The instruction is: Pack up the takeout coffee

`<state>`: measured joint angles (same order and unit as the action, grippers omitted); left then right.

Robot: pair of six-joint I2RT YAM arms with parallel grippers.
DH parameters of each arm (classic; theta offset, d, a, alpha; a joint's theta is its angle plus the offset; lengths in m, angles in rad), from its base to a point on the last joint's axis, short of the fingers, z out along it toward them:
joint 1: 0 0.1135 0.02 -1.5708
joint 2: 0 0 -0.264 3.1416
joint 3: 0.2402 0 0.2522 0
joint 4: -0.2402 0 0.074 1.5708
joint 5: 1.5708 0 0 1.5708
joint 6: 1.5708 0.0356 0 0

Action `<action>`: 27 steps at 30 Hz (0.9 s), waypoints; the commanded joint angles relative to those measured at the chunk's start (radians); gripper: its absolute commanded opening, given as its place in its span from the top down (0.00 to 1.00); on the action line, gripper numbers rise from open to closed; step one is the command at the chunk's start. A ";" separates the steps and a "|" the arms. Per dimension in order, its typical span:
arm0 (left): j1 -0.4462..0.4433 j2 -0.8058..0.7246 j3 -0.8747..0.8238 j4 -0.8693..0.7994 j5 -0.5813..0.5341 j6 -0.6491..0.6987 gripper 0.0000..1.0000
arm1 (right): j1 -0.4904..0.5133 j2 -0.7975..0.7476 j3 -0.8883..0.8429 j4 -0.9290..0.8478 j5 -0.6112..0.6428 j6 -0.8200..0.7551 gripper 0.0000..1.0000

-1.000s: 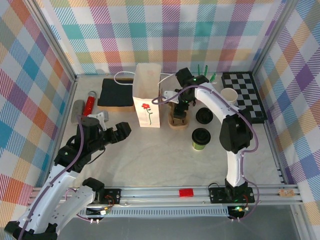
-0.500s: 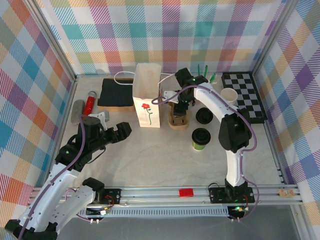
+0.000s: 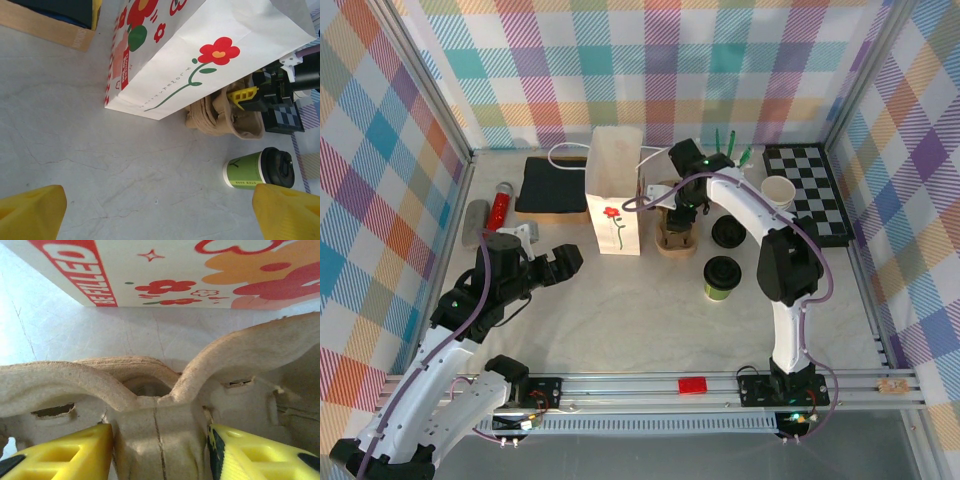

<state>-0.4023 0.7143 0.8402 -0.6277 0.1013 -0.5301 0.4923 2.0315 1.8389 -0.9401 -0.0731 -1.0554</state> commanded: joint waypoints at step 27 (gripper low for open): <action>0.011 -0.017 0.106 -0.079 -0.044 0.043 0.05 | 0.004 -0.043 0.022 -0.021 -0.051 0.026 0.24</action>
<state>-0.4023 0.7120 0.9146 -0.6827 0.0734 -0.5034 0.5045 1.9591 1.8156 -0.9215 -0.0696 -1.0267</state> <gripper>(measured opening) 0.947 0.756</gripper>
